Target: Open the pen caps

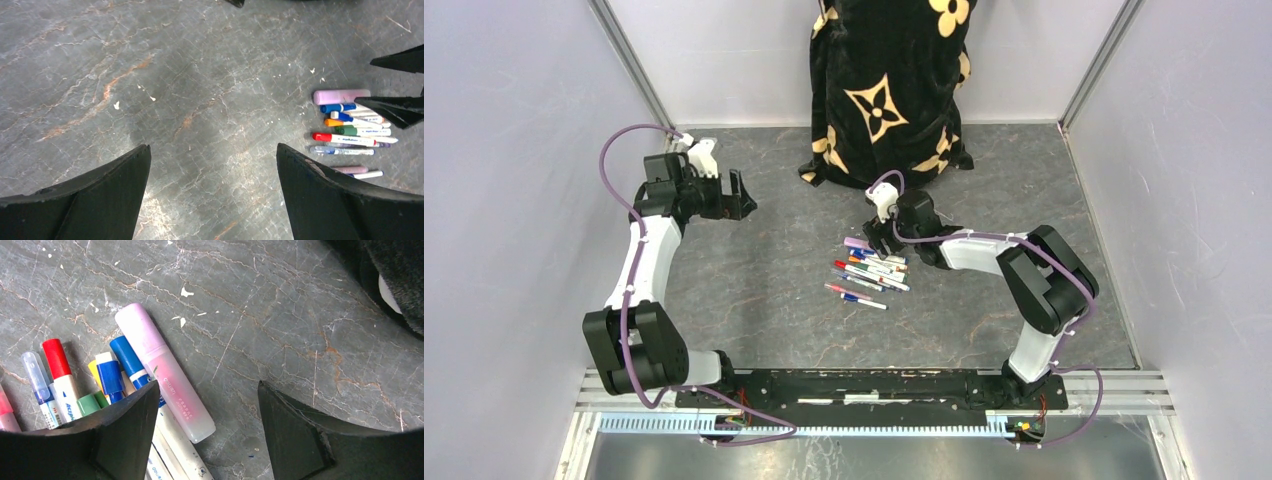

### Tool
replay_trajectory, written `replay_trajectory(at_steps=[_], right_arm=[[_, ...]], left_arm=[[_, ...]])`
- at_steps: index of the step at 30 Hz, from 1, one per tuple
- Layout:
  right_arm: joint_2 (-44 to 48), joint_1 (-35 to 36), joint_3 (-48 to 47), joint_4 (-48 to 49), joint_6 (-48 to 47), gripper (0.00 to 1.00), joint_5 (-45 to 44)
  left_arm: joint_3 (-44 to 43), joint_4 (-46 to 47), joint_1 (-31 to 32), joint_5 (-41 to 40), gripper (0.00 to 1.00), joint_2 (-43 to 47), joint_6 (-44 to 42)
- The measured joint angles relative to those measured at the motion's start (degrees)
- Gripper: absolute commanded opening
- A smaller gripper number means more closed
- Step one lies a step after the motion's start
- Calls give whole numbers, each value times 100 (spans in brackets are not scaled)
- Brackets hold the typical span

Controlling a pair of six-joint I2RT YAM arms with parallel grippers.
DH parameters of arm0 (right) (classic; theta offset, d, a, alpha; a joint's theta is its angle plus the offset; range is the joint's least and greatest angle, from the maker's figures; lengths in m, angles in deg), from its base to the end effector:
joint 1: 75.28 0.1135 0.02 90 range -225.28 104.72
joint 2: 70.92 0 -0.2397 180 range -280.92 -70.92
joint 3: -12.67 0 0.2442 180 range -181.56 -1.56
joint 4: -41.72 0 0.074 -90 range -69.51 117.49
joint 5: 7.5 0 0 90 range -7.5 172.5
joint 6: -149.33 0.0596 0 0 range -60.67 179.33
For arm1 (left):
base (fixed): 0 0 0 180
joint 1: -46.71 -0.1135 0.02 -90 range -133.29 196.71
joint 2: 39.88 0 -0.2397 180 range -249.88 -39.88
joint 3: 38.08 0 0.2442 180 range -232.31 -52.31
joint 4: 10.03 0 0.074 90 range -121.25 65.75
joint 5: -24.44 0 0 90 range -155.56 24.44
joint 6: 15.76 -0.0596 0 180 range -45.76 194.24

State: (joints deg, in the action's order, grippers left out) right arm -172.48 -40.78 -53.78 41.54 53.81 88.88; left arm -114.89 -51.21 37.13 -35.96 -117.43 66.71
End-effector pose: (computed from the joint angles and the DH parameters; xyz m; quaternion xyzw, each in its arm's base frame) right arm 0.3066 0.2187 0.1309 -0.3275 0.8245 0.1626 0.4318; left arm 0.3068 0.0219 0.2603 0.0883 0.8847 -0.1721 0.4242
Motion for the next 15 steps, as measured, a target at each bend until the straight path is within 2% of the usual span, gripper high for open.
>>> replay_trajectory(at_steps=[7,13,15], right_arm=[[-81,0,26,15,-42,68,90],[-404,0,-70,13,-74,66,210],[-417,0,-70,15,-76,60,271]], left_arm=[[0,-203,0,269,100,0,-195],[-2,-361,0,404,100,4,-339],[-13,-422,0,444,100,4,-387]])
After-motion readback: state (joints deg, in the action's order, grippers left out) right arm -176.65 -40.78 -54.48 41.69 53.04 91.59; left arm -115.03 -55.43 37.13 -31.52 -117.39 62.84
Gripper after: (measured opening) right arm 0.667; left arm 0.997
